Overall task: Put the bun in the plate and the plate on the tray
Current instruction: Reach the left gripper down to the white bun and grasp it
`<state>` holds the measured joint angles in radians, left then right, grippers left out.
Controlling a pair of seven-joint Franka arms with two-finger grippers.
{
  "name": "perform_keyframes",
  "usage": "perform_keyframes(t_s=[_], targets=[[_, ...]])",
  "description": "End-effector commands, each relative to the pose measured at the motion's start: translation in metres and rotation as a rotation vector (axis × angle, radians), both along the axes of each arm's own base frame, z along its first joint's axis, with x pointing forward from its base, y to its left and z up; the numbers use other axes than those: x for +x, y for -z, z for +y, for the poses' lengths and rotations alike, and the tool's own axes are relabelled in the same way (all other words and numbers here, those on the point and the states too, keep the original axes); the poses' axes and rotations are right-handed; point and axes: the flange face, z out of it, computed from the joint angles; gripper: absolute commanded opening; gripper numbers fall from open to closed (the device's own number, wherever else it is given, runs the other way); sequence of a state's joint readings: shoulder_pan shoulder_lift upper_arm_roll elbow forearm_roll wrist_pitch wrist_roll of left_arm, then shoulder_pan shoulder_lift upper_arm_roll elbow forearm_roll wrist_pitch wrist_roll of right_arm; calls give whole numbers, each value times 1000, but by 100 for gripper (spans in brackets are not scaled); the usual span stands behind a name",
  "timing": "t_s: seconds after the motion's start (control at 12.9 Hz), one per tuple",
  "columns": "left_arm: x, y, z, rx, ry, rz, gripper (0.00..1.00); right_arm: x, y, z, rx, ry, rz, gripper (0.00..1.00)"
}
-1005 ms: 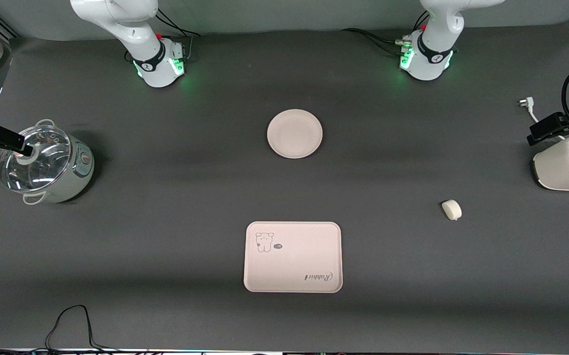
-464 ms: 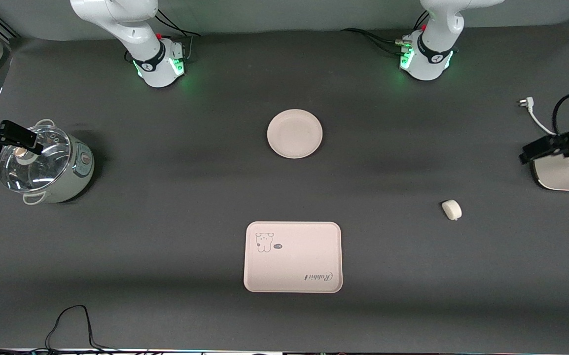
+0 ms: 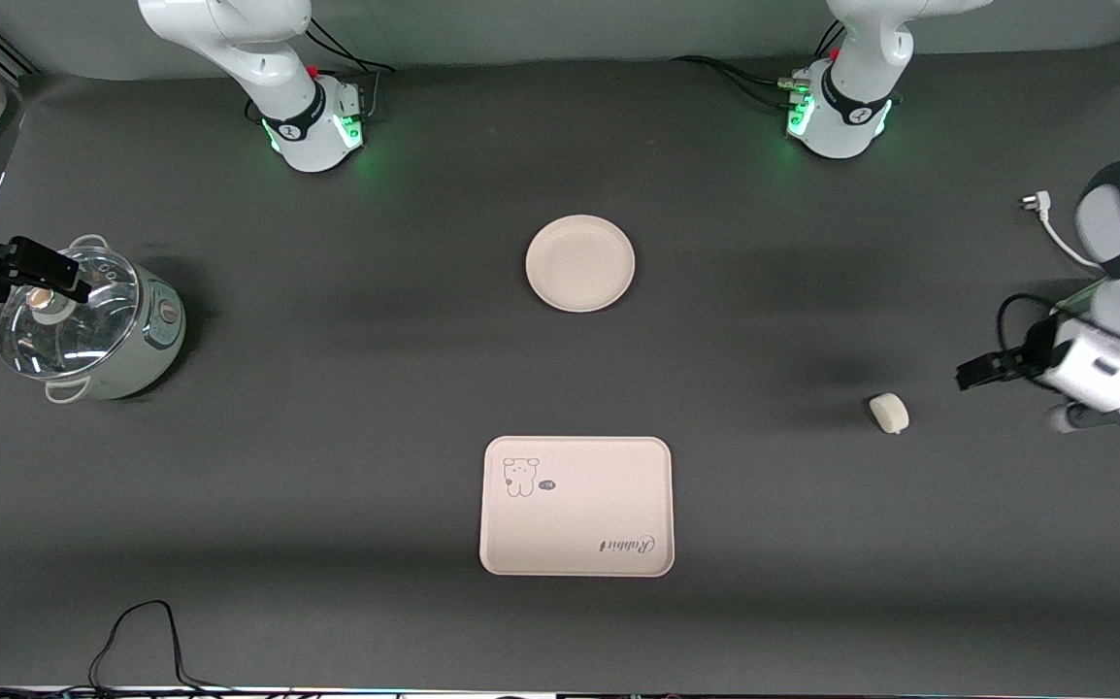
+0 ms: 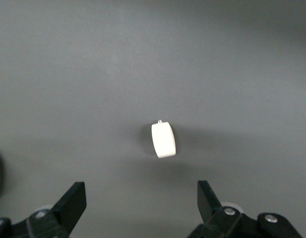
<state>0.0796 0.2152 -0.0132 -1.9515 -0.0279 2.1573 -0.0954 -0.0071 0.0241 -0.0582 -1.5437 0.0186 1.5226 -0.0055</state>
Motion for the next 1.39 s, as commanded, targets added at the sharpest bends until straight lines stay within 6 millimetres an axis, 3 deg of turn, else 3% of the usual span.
perform_keyframes(t_s=[0.0, 0.08, 0.23, 0.39, 0.62, 0.7, 0.77, 0.93, 1.01, 1.08, 1.31], targets=[[-23, 69, -2, -6, -19, -42, 100, -11, -4, 0, -19, -11, 13, 100], [-31, 94, -3, -3, -28, -72, 100, -10, -2, -2, -19, -6, 16, 100], [-36, 125, -13, -6, -108, -82, 100, -8, 2, -4, -17, 0, 23, 100], [-32, 145, -38, -9, -109, -94, 100, -8, 3, -5, -17, 1, 25, 100], [-32, 174, -41, -6, -92, -111, 100, -7, 3, -5, -14, -12, 20, 100], [-33, 177, -41, -4, -82, -108, 92, -7, 3, -4, -19, -14, 20, 100], [-33, 178, -41, 0, -70, -104, 75, -6, 4, -5, -20, -15, 22, 100], [-32, 177, -43, 15, -37, -105, 27, -4, 4, -2, -26, -14, 16, 100], [-32, 176, -42, 24, -23, -104, 11, -5, 3, -4, -27, -8, 15, 100], [-31, 172, -42, 25, -22, -107, 0, -5, 4, -4, -27, -5, 16, 100], [-25, 141, -63, 28, 4, -59, 0, -5, 6, -4, -23, -3, 19, 100]])
